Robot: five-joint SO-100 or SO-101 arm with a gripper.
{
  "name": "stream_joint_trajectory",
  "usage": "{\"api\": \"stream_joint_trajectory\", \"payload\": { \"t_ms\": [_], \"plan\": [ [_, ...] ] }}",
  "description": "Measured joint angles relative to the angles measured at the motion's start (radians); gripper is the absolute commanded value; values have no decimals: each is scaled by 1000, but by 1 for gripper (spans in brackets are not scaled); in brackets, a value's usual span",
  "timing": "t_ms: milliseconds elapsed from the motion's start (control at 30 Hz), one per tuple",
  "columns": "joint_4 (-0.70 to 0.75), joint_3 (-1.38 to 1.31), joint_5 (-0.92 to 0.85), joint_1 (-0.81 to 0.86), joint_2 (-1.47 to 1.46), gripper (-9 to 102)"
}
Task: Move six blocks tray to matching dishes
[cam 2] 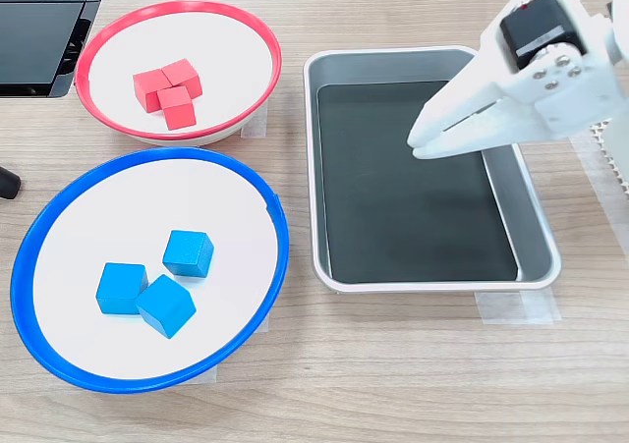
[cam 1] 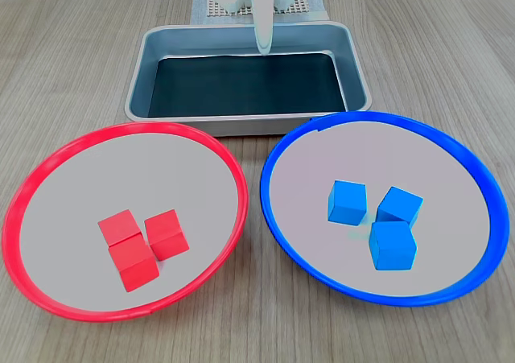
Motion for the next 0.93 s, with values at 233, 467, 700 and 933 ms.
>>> {"api": "stream_joint_trajectory", "payload": {
  "t_ms": [233,467,700,933],
  "plan": [
    [0,0,15,15,0,0],
    [0,0,15,15,0,0],
    [0,0,15,15,0,0],
    [0,0,15,15,0,0]
  ]
}}
